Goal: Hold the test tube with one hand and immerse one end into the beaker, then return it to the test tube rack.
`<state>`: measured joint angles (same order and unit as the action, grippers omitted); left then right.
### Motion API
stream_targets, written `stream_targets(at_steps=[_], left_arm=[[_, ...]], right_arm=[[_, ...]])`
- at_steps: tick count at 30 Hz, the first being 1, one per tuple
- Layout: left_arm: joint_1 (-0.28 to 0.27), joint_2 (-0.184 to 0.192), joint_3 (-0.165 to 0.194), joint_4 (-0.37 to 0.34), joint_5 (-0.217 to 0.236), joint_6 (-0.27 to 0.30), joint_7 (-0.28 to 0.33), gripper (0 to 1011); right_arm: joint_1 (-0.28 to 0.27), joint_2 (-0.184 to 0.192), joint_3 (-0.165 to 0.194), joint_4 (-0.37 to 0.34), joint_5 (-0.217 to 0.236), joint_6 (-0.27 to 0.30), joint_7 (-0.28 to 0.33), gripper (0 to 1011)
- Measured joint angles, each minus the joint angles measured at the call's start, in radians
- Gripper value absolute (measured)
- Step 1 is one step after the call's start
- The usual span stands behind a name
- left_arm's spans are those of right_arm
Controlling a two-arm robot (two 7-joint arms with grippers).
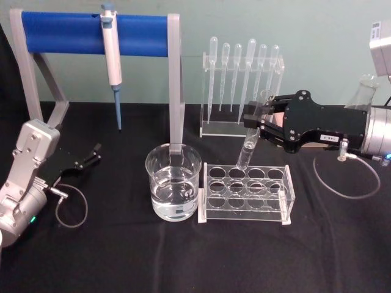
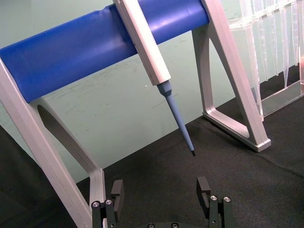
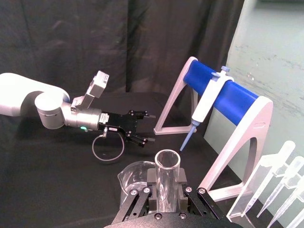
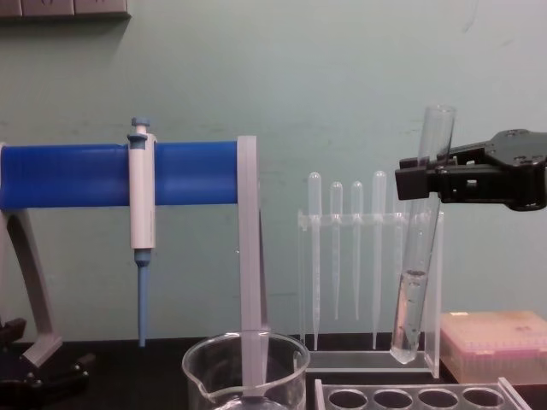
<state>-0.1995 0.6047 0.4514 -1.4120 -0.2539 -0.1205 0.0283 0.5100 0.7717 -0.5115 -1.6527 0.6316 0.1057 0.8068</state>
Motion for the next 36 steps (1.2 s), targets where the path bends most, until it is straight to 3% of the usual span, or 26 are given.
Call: stream_targets(at_steps=[36], left_arm=[[0.0,0.0,0.0,0.0,0.0,0.0,0.0,1000]], right_arm=[[-0.002,-0.001,0.002,-0.001,-0.002,-0.003,-0.002,238]])
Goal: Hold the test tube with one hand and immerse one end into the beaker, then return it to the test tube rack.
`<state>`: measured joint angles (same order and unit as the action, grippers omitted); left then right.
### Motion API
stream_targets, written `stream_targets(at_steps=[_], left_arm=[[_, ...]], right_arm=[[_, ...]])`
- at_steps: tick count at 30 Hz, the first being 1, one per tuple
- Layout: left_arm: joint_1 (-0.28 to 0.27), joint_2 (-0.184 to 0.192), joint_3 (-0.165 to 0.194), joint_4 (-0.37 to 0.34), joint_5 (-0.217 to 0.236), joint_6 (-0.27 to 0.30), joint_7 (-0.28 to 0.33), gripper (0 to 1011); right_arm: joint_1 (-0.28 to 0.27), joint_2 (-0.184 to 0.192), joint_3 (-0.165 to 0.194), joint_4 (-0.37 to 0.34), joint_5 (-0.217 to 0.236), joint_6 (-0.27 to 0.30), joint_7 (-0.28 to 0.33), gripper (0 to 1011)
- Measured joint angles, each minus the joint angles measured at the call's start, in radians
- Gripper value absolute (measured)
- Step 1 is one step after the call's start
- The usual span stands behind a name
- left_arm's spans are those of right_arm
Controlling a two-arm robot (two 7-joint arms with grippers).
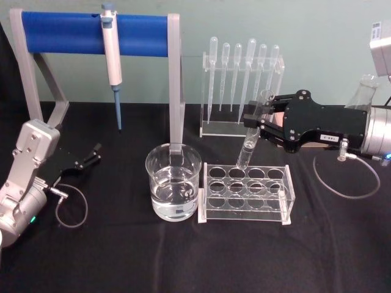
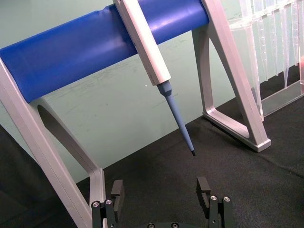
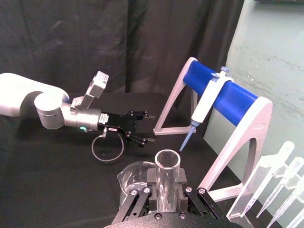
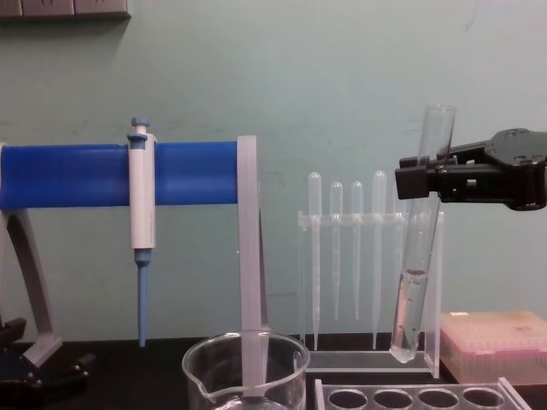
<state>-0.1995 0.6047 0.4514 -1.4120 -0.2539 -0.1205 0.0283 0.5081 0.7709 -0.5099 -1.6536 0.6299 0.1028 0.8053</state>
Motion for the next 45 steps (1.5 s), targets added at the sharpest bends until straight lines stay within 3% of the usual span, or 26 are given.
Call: stream_targets(at_steps=[45], left_arm=[[0.0,0.0,0.0,0.0,0.0,0.0,0.0,1000]], right_arm=[[0.015,-0.001,-0.007,0.004,0.001,0.003,0.002,238]])
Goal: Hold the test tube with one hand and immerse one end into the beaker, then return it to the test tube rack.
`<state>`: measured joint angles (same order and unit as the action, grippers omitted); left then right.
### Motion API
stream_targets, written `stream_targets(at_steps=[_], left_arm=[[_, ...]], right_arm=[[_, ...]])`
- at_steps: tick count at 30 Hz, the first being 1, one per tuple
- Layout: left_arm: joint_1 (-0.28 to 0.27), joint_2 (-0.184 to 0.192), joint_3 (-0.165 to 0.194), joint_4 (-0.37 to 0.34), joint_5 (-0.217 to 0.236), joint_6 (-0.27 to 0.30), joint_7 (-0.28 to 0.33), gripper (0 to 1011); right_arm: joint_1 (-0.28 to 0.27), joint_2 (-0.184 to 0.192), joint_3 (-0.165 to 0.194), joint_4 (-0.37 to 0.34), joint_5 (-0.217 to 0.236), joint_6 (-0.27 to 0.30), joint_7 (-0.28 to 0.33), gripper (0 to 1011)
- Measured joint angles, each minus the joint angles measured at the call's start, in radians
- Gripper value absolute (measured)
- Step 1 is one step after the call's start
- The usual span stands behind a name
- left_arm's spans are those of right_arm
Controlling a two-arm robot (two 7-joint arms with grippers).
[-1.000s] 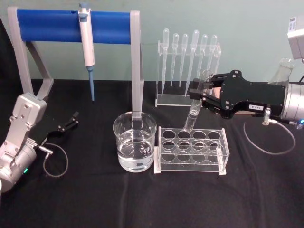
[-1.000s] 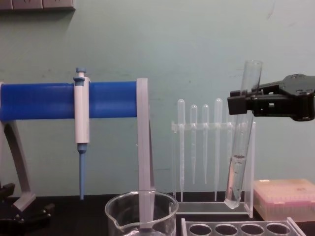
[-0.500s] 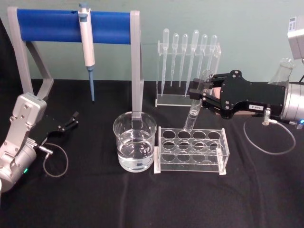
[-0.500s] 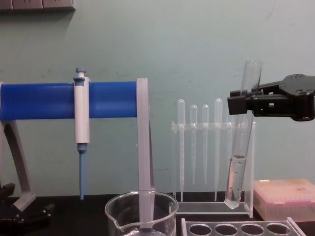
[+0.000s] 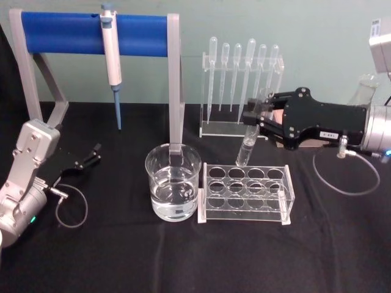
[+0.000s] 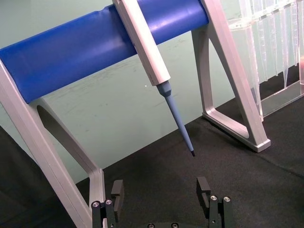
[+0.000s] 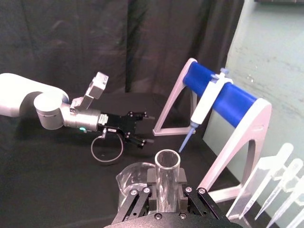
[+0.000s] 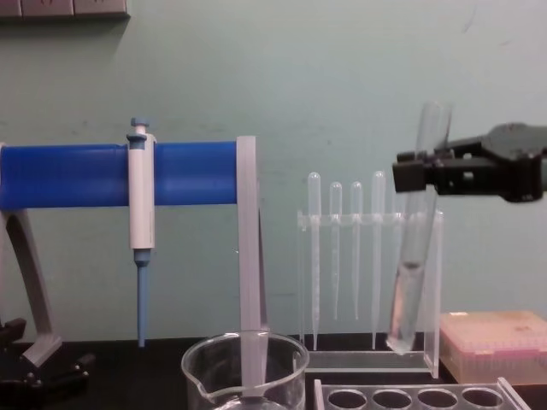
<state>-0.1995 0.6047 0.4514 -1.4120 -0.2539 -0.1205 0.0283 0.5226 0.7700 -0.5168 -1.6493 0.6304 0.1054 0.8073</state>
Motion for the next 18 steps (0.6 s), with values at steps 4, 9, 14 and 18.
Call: stream_targets(at_steps=[4,9,14,18], left_arm=[[0.0,0.0,0.0,0.0,0.0,0.0,0.0,1000],[0.0,0.0,0.0,0.0,0.0,0.0,0.0,1000],[0.0,0.0,0.0,0.0,0.0,0.0,0.0,1000],[0.0,0.0,0.0,0.0,0.0,0.0,0.0,1000]], right_arm=[[0.034,-0.009,-0.016,0.002,-0.003,0.006,0.005,238],[0.082,-0.032,-0.037,-0.006,0.004,0.028,0.009,238],[0.114,-0.059,-0.06,-0.016,0.011,0.043,0.006,238],[0.129,-0.091,-0.082,-0.018,0.021,0.043,-0.008,238]])
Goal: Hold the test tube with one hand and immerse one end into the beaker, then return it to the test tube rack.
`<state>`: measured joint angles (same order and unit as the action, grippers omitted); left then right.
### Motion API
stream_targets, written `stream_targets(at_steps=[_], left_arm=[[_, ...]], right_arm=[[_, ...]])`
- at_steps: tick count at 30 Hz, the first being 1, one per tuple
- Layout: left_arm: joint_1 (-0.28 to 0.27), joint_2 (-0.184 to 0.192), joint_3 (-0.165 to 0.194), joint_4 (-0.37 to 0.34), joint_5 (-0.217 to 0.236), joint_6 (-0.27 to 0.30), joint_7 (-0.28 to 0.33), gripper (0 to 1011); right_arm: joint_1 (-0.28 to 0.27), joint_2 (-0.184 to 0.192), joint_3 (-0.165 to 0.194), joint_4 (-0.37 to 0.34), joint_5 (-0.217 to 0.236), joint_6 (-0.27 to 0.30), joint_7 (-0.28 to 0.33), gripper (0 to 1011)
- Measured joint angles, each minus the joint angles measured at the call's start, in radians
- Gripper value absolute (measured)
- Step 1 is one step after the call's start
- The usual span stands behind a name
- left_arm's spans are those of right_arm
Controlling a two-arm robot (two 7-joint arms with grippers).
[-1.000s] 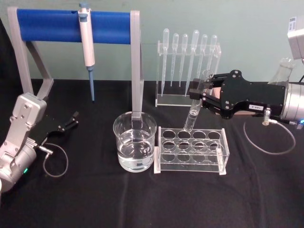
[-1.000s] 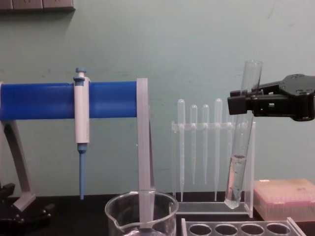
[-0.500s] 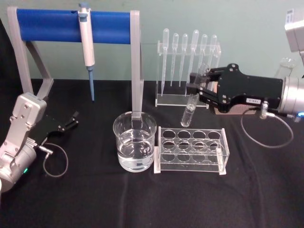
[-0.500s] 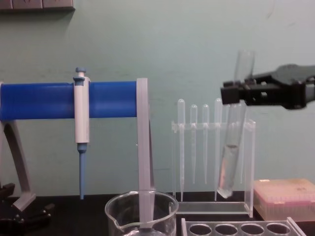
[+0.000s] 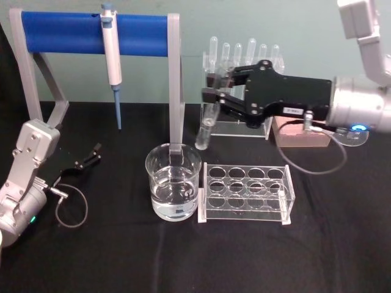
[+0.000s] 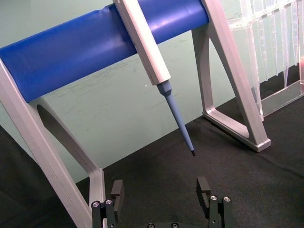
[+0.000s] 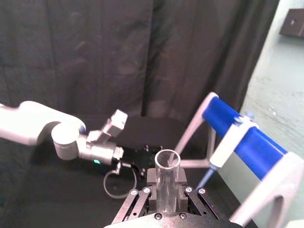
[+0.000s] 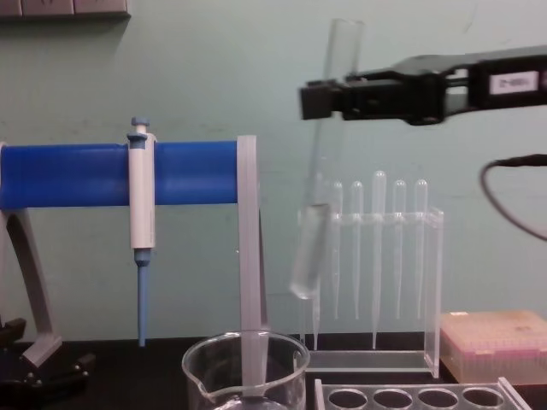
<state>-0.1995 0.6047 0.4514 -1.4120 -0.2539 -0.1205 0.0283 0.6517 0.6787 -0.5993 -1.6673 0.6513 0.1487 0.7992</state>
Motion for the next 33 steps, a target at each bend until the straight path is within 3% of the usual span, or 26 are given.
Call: stream_targets(at_steps=[5,18,33], left_arm=[[0.0,0.0,0.0,0.0,0.0,0.0,0.0,1000],[0.0,0.0,0.0,0.0,0.0,0.0,0.0,1000],[0.0,0.0,0.0,0.0,0.0,0.0,0.0,1000]], right_arm=[[0.009,-0.034,-0.029,0.006,-0.003,-0.014,-0.018,238],[0.012,-0.103,-0.096,0.094,-0.088,-0.07,-0.045,238],[-0.018,-0.127,-0.117,0.169,-0.133,-0.102,-0.027,238]])
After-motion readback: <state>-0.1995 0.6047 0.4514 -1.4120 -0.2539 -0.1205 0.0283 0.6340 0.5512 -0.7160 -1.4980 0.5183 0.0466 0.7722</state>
